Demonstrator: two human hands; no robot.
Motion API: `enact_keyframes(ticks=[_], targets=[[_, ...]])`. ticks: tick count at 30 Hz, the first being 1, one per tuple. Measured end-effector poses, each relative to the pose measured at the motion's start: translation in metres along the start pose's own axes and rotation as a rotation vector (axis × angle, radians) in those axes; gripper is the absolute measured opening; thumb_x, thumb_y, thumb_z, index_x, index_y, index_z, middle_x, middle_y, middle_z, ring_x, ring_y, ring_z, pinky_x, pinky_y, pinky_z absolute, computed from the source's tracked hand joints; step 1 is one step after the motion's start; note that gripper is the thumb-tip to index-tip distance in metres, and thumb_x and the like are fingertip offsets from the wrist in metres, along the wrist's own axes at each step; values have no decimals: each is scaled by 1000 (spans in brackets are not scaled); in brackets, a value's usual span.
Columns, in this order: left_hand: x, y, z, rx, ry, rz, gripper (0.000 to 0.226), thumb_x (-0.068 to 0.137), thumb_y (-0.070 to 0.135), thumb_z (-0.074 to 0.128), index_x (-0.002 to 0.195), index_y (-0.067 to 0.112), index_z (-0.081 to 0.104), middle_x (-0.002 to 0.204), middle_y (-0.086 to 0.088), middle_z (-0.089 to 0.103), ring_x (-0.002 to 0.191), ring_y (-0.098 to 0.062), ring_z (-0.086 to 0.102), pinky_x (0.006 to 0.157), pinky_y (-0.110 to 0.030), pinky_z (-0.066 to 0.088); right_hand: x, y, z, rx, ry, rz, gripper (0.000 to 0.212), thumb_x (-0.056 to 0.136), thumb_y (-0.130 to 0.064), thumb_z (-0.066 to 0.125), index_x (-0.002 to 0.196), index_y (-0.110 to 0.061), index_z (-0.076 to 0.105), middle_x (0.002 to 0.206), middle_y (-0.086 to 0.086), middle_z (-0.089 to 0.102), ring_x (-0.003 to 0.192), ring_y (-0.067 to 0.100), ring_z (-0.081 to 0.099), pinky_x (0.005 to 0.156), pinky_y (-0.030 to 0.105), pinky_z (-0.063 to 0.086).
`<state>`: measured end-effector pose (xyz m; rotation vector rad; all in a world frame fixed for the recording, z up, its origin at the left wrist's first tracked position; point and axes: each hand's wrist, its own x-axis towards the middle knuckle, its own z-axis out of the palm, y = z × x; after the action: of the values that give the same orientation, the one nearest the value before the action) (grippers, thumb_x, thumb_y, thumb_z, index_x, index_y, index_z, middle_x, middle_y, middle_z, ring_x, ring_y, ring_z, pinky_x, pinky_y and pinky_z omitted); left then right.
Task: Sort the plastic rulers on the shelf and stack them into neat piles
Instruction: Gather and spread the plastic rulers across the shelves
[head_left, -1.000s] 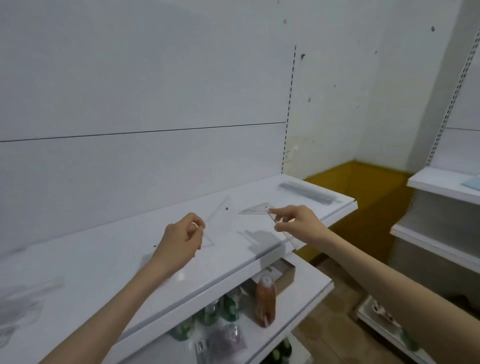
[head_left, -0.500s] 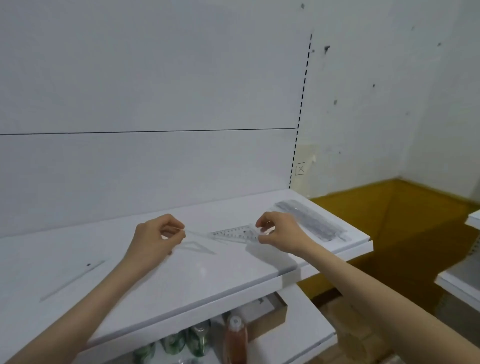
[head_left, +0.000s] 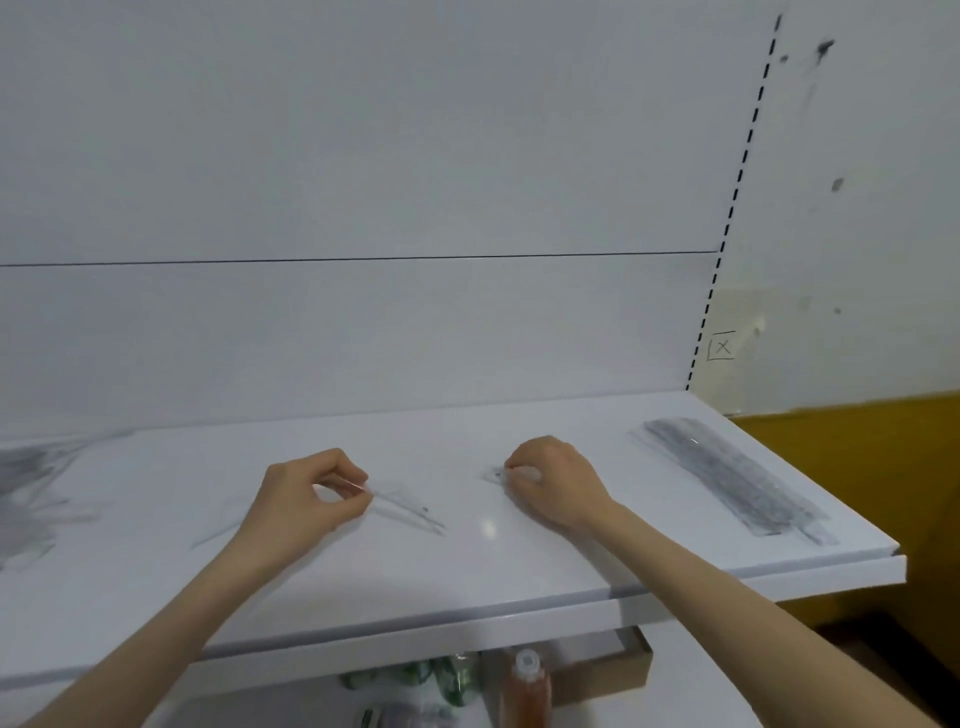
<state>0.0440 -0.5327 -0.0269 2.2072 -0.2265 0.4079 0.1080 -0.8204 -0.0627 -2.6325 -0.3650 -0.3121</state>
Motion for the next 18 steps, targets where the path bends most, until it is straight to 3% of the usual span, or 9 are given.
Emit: enact_keyframes(ticks=[1, 3, 6, 8, 10, 15, 18], targets=[[0, 0, 1, 12, -5, 17, 15, 71, 9, 79, 74, 21, 70, 72, 12, 71, 71, -2, 66, 63, -33, 57, -2, -7, -3, 41, -5, -40, 30, 89, -33, 57, 109, -14, 69, 116, 1, 67, 113, 19, 56, 93, 32, 45], [-1, -1, 2, 31, -19, 45, 16, 71, 10, 79, 75, 22, 70, 73, 15, 70, 73, 0, 66, 67, -24, 53, -9, -30, -10, 187, -132, -141, 54, 84, -44, 66, 135, -31, 51, 140, -12, 50, 128, 8, 42, 105, 25, 33], [-5, 2, 3, 56, -57, 89, 17, 73, 12, 78, 75, 26, 68, 75, 17, 70, 73, 0, 66, 64, -17, 47, -16, -71, -8, 246, -364, -292, 90, 74, -48, 77, 146, -41, 24, 151, -18, 29, 134, 2, 29, 108, 24, 26], [-11, 5, 0, 70, -95, 114, 17, 75, 14, 77, 76, 28, 67, 77, 18, 69, 65, 0, 63, 62, -14, 46, -14, -89, 5, 267, -411, -360, 86, 75, -38, 79, 144, -38, 29, 144, -11, 44, 126, 6, 44, 103, 23, 37], [-18, 5, -7, 95, -125, 126, 16, 77, 16, 75, 78, 29, 66, 76, 17, 69, 61, 1, 60, 59, -12, 45, -9, -99, 15, 311, -398, -382, 67, 77, -28, 78, 134, -30, 42, 123, -4, 60, 108, 9, 58, 92, 23, 48], [-31, -21, -47, 274, -176, 110, 23, 85, 25, 65, 104, 35, 58, 86, 20, 66, 83, 1, 61, 68, -17, 50, 8, -108, 26, 287, -313, -414, 41, 76, -25, 78, 110, -21, 56, 105, -10, 63, 96, 7, 60, 78, 20, 50], [-44, -43, -80, 490, -136, 36, 21, 87, 30, 61, 107, 34, 55, 95, 21, 60, 85, 1, 56, 75, -24, 48, 22, -116, 39, 235, -300, -404, 40, 76, -32, 78, 110, -22, 59, 108, -10, 64, 98, 8, 58, 83, 25, 51]])
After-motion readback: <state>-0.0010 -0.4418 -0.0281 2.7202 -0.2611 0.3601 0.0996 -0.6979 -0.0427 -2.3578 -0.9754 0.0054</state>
